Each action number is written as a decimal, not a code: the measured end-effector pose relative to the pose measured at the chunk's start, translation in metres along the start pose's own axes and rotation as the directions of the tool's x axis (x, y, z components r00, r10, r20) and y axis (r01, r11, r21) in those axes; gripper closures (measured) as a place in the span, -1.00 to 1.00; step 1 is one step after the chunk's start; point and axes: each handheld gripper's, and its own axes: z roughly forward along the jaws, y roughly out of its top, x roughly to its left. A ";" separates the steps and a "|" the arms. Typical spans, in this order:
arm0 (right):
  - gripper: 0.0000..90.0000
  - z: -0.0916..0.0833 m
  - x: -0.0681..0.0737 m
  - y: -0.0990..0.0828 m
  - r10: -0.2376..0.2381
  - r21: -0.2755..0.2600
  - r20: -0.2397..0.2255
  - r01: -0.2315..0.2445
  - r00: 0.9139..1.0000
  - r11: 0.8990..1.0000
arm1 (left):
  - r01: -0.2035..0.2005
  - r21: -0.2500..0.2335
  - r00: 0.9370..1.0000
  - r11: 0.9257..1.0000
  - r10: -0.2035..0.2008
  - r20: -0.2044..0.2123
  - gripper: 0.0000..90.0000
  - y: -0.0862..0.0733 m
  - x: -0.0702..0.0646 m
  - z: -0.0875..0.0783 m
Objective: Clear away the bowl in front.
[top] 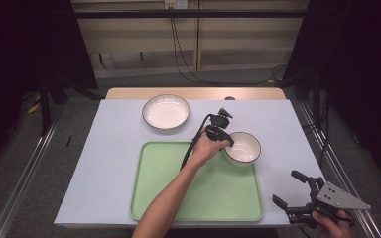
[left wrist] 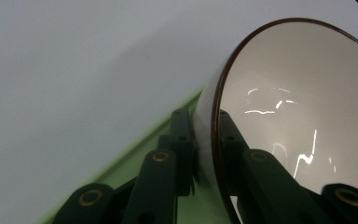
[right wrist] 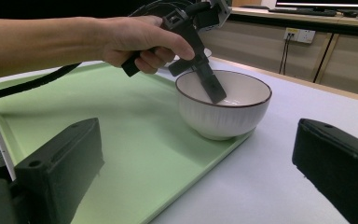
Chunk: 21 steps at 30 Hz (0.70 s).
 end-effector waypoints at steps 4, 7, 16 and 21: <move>-0.96 0.000 0.000 0.000 0.001 0.001 0.001 -0.001 1.000 1.000 | -0.009 -0.002 1.000 1.000 0.009 0.002 0.74 0.000 -0.001 0.000; -0.96 -0.001 0.000 0.000 0.003 0.001 0.000 -0.003 1.000 1.000 | 0.001 -0.015 1.000 1.000 -0.001 0.024 0.50 -0.002 0.000 0.000; -0.96 0.000 0.000 0.000 0.001 0.000 -0.001 -0.001 1.000 1.000 | -0.030 -0.104 0.999 0.994 0.027 -0.028 -0.55 -0.006 0.002 -0.013; -0.96 0.000 0.000 0.000 0.001 0.001 -0.003 -0.001 1.000 1.000 | -0.050 -0.182 0.999 0.982 0.049 -0.011 -0.92 -0.013 0.003 -0.026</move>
